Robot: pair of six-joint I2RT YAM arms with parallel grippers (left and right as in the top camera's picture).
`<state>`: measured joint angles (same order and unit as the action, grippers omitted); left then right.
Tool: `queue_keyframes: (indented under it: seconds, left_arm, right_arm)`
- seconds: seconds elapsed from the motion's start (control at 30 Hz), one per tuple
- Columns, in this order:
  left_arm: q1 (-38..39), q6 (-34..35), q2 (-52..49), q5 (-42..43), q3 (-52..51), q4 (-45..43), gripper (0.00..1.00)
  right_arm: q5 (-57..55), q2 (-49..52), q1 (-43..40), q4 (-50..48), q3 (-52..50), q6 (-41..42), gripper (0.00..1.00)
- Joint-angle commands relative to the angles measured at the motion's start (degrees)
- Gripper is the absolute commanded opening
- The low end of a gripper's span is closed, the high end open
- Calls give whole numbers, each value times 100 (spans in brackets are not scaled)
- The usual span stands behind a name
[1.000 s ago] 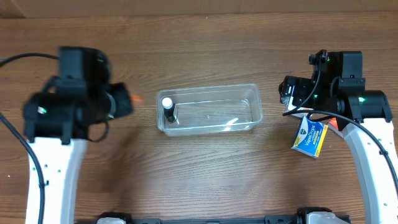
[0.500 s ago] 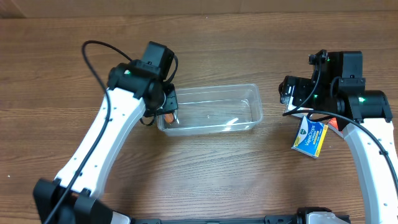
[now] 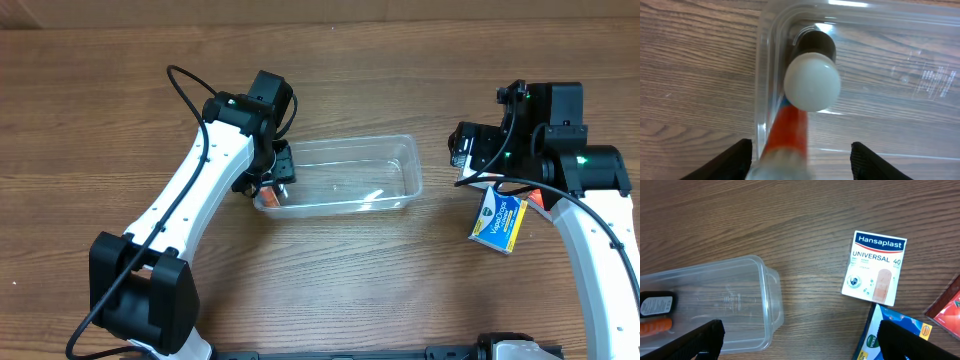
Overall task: Pack container
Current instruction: 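Place the orange tube beside the bottle in the container, release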
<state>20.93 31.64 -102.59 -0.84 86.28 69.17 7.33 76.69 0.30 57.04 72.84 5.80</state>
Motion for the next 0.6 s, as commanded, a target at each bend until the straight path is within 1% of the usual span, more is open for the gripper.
queue_keyframes:
  seconds: [0.0, 0.13, 0.27, 0.3, 0.37, 0.43, 0.47, 0.5, 0.57]
  left_arm:
    - [26, 48, 7, 133, -9, 44, 66]
    - [26, -39, 118, 122, 59, 136, 67]
    - [26, -129, 424, 31, 369, 221, 69]
    - [26, -214, 551, 20, 505, 238, 71]
    - [24, -446, 885, -4, 863, 258, 82]
    - [17, -544, 1097, -131, 1067, 262, 96]
    - [-9, -599, 1263, -256, 1200, 264, 100]
    - [-59, -599, 1414, -348, 1279, 273, 100]
    - [-317, -592, 1812, -402, 1333, 284, 100]
  right_arm:
    - [48, -15, -22, -26, 138, 4, 100]
    - [48, -15, -22, -26, 138, 4, 100]
    - [50, -15, -22, 4, 138, 4, 100]
    - [48, -15, -22, 20, 138, 4, 100]
    - [48, -15, -22, 50, 138, 7, 100]
    - [48, -15, -22, 13, 138, 122, 100]
    - [46, -15, -22, 13, 140, 195, 100]
    - [15, -15, -22, 39, 153, 203, 100]
    - [-407, -15, -79, 181, 310, 623, 100]
